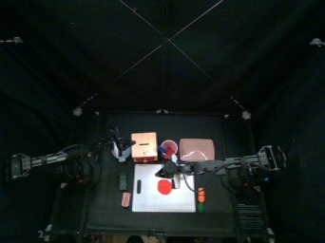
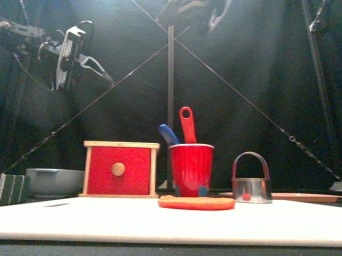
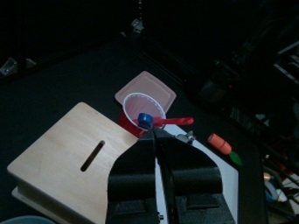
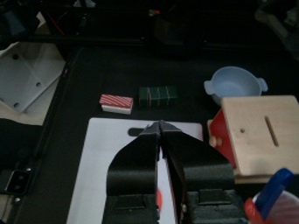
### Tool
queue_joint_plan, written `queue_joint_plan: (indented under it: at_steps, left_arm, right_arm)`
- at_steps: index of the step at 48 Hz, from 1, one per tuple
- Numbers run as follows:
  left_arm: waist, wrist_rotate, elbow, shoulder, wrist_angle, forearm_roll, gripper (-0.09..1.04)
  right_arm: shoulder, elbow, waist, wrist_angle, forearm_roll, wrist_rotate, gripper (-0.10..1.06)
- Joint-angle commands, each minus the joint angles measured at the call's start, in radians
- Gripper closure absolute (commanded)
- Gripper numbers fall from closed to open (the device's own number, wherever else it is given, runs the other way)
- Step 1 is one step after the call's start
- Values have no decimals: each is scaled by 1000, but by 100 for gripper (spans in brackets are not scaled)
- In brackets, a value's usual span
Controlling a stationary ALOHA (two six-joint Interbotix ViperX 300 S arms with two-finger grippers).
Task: Get the cutter from the drawer then cut the dough then place the extra dough in the bowl
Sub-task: Cut the dough
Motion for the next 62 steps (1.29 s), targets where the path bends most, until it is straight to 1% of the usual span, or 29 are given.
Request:
queue_joint_plan:
  at_steps: [1,3,8,10,15,17,20,26,31,33,35,37,46,62]
  left_arm:
    - [-61,0,0,3,-31,77,63]
    - [-84,0,6,6,-57,94,63]
    - [-143,-2,35,20,-141,106,63]
    - [-161,-2,49,29,-181,107,63]
    - [-198,-2,78,71,-291,107,59]
    - [-212,-2,84,97,-337,107,56]
    - [-224,-2,80,137,-370,107,51]
    - [-242,0,61,221,-423,107,38]
    - [-256,-3,51,284,-460,106,25]
    - [-262,-5,48,307,-476,103,20]
    - [-265,-5,46,325,-492,97,16]
    - [-272,-3,38,342,-506,92,13]
    - [-284,-2,23,410,-518,92,12]
    - [-285,-5,21,433,-520,91,12]
  right_arm:
    - [-124,156,-11,-89,51,0,56]
    - [-163,221,-11,-130,67,2,54]
    - [-256,359,-8,-221,132,0,46]
    - [-284,400,-6,-241,143,0,43]
    - [-324,482,-11,-245,150,0,33]
    - [-327,511,-12,-245,149,0,30]
    - [-324,548,-17,-244,149,0,25]
    - [-304,600,-54,-258,149,-2,17]
    - [-290,626,-78,-275,144,-2,15]
    - [-282,634,-101,-279,140,-2,15]
    - [-270,638,-114,-285,140,-2,16]
    - [-252,638,-117,-299,138,-3,16]
    - [-132,627,-117,-362,132,-3,16]
    - [-9,572,-103,-368,132,-3,16]
